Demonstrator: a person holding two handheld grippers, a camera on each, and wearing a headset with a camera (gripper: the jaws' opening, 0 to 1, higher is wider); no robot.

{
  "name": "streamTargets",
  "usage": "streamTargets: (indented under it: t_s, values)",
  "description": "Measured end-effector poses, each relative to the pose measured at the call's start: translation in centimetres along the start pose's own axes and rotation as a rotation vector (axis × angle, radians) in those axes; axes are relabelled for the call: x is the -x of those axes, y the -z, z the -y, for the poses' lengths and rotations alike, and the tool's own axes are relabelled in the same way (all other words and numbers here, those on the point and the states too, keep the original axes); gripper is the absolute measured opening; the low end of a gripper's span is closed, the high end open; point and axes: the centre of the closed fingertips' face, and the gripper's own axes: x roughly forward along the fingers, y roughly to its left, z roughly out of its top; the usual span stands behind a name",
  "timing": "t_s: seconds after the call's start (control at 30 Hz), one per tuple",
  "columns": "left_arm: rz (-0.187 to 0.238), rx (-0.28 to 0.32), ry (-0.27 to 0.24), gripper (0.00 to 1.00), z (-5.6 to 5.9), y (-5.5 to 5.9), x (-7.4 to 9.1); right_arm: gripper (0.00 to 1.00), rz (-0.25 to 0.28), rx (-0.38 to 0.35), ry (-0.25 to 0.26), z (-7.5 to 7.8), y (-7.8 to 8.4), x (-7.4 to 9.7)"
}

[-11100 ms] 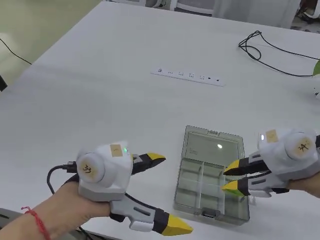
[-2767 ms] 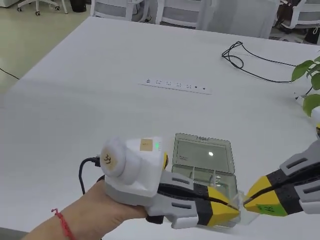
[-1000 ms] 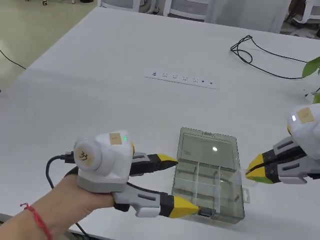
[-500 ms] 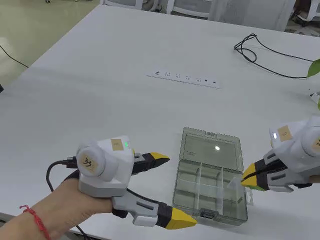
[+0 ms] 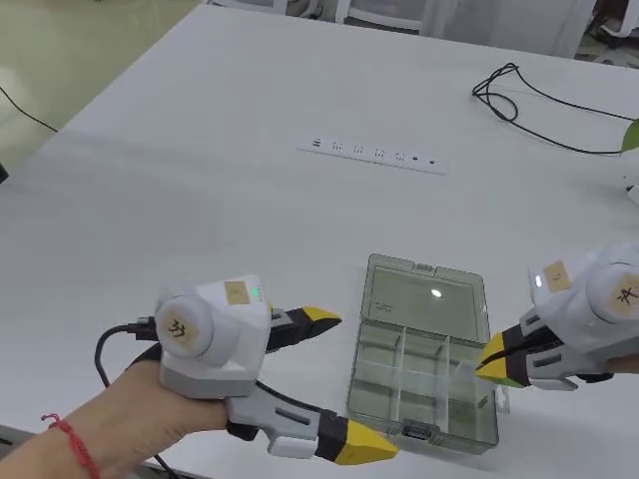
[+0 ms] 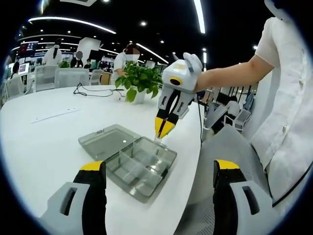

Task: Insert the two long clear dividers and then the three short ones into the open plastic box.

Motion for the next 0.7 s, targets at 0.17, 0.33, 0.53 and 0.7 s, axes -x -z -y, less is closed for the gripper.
streamTargets:
  t_s: [0.17,0.33,0.53,0.7]
  values:
    - [-0.002,0.005,-0.003,0.92,-0.1,0.2,0.0,0.03,-0.007,0.0,-0.008,0.1,0.3,-0.4]
    - [0.003,0.004,-0.003,0.92,0.0,0.1,0.1,0.03,-0.001,-0.022,-0.02,0.1,0.7,-0.9]
    - [0.005,0.007,-0.008,0.92,-0.1,0.1,0.2,0.03,0.006,-0.037,-0.024,0.0,1.0,-1.2]
    - [0.006,0.01,-0.011,0.92,-0.1,0.1,0.3,0.03,0.016,-0.049,-0.023,0.0,1.1,-1.5]
